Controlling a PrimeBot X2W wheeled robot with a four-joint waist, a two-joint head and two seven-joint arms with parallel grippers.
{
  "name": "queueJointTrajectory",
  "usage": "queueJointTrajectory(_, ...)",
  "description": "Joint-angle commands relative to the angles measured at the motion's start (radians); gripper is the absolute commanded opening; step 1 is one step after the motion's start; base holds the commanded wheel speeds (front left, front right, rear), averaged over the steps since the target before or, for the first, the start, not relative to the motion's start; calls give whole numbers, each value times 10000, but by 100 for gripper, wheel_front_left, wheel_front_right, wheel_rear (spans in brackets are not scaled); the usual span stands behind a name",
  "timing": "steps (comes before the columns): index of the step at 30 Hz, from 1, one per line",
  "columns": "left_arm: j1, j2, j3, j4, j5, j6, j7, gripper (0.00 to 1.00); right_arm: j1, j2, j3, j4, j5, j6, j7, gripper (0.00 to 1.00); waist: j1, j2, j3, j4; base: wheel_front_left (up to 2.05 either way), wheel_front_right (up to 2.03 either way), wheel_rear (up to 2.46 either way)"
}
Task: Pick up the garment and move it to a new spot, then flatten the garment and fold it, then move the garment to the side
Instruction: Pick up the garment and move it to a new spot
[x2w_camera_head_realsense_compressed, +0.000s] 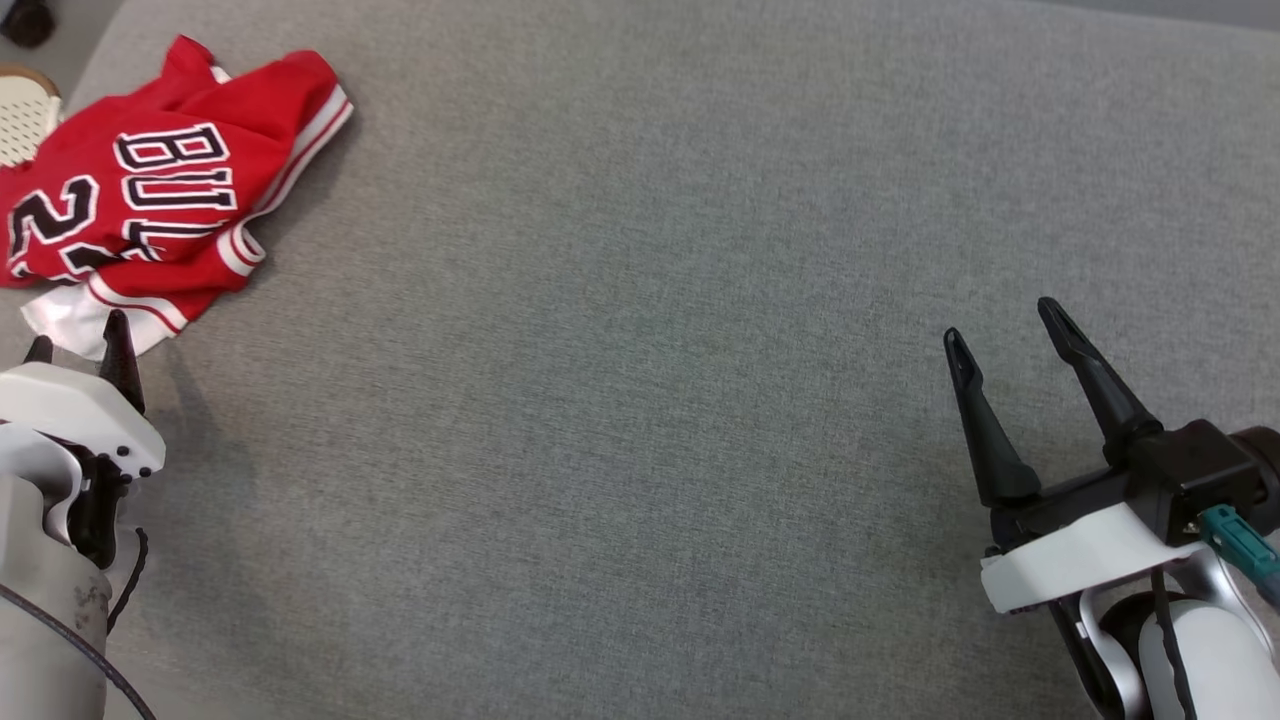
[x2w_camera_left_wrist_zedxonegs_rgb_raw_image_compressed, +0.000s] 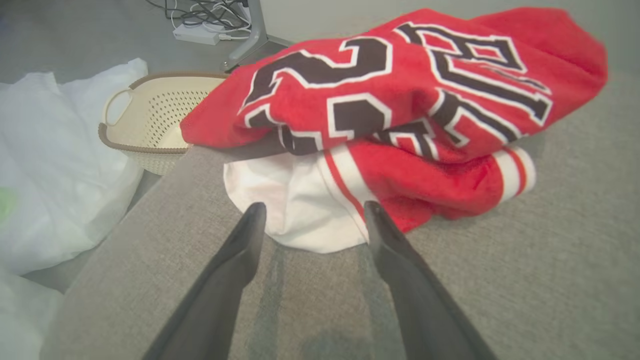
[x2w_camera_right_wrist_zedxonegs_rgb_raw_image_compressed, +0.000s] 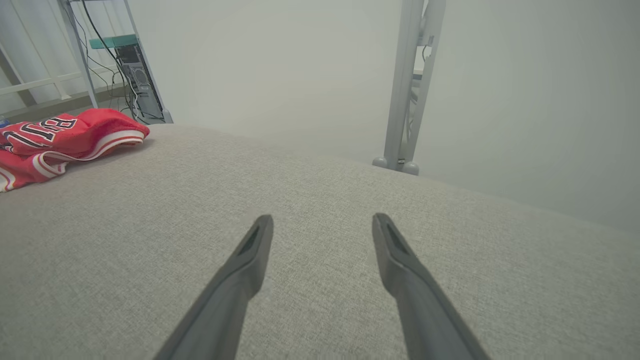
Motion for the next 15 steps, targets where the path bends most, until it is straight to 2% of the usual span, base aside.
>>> queueJointTrajectory(1, -281, 52, 22, 117, -27, -62, -93, 100, -126, -113, -13, -74, -77, -1, 55, 100, 0, 0, 287, -140, 0, 0, 0)
queueJointTrajectory(8, -814, 113, 45, 1320, -266, -249, -346, 100, -440, -352, 154, -235, -33, -1, 211, 100, 0, 0, 716, -290, 0, 0, 0)
queueJointTrajectory(9, -876, 143, 22, 1447, -267, -267, -300, 96, -464, -372, 136, -237, -15, -1, 216, 100, 0, 0, 751, -325, 0, 0, 0)
queueJointTrajectory(10, -911, 171, -15, 1579, -252, -296, -206, 79, -484, -381, 108, -246, -6, -1, 220, 100, 0, 0, 782, -362, 0, 0, 0)
queueJointTrajectory(11, -932, 194, 34, 1666, -356, -313, -139, 53, -501, -385, 121, -250, 4, -1, 213, 100, 0, 0, 801, -417, 0, 0, 0)
queueJointTrajectory(12, -931, 228, 24, 1750, -348, -317, -70, 40, -507, -389, 144, -248, 31, -1, 201, 100, 0, 0, 812, -479, 0, 0, 0)
queueJointTrajectory(13, -938, 266, -33, 1813, -289, -325, -31, 31, -519, -393, 108, -266, 40, -1, 182, 100, 0, 0, 843, -530, 0, 0, 0)
queueJointTrajectory(14, -960, 270, -13, 1850, -338, -336, -95, 11, -520, -388, 50, -268, 26, -1, 162, 100, 0, 0, 857, -554, 0, 0, 0)
queueJointTrajectory(15, -947, 301, -33, 1890, -318, -248, -150, 0, -512, -378, 39, -269, 19, -1, 144, 100, 0, 0, 860, -584, 0, 0, 0)
